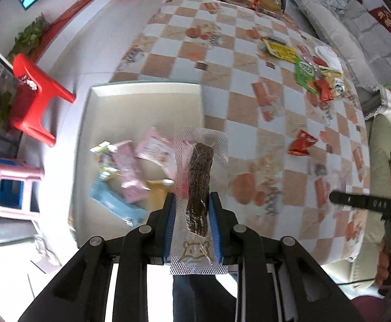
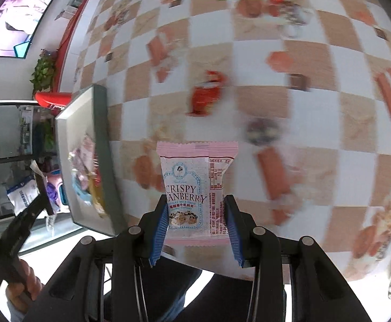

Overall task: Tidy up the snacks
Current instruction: 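Carry both packets over the white tray and open both tools to drop them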

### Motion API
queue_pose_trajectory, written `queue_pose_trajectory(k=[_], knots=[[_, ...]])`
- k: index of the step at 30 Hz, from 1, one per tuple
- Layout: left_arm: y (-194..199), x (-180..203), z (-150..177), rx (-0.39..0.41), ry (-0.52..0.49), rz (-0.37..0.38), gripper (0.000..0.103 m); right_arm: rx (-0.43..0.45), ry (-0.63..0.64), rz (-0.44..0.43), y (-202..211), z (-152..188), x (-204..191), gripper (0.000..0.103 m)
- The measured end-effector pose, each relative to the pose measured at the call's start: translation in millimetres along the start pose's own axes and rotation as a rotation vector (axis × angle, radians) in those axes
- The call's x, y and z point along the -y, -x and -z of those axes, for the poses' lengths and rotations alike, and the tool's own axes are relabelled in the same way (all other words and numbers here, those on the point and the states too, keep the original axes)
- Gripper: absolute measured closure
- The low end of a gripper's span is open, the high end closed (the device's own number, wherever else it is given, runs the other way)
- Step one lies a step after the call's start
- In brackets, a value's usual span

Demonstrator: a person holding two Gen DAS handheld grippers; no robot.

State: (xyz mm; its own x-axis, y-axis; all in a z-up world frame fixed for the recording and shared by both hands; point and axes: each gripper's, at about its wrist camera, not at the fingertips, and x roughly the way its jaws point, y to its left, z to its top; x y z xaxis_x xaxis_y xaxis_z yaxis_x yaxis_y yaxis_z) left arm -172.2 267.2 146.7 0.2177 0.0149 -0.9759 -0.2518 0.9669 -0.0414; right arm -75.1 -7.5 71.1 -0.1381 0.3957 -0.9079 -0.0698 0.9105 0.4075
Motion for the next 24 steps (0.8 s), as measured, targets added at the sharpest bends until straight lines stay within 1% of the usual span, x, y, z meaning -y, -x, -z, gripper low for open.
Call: queue_pose_trajectory(k=[3,6,9,13,18,21,24], knots=[[-3,-28,-5,0.002,0.01,0.015,0.076,-0.004,0.05,-0.001,-13,-4,-40,0.061],[-6,-52,-18,0.011,0.017,0.016,0.076,0.014,0.083,0.001,-15,-10,-66,0.061],[-8,-68,-27,0.024,0.018,0.029,0.076,0.021,0.111,0.007,-18,-15,-92,0.061],[-22,-81,-33,-0.004,0.015,0.05,0.076,-0.012,0.143,0.037,-31,-15,-114,0.061],[-45,-84,-34,-0.056,-0.006,0.068,0.076,-0.054,0.178,0.071,-46,-18,-135,0.061],[-56,-87,-34,-0.082,-0.015,0.078,0.076,-0.07,0.197,0.081,-54,-23,-151,0.061],[-62,-93,-35,-0.097,-0.018,0.082,0.076,-0.079,0.229,0.078,-61,-31,-174,0.061]])
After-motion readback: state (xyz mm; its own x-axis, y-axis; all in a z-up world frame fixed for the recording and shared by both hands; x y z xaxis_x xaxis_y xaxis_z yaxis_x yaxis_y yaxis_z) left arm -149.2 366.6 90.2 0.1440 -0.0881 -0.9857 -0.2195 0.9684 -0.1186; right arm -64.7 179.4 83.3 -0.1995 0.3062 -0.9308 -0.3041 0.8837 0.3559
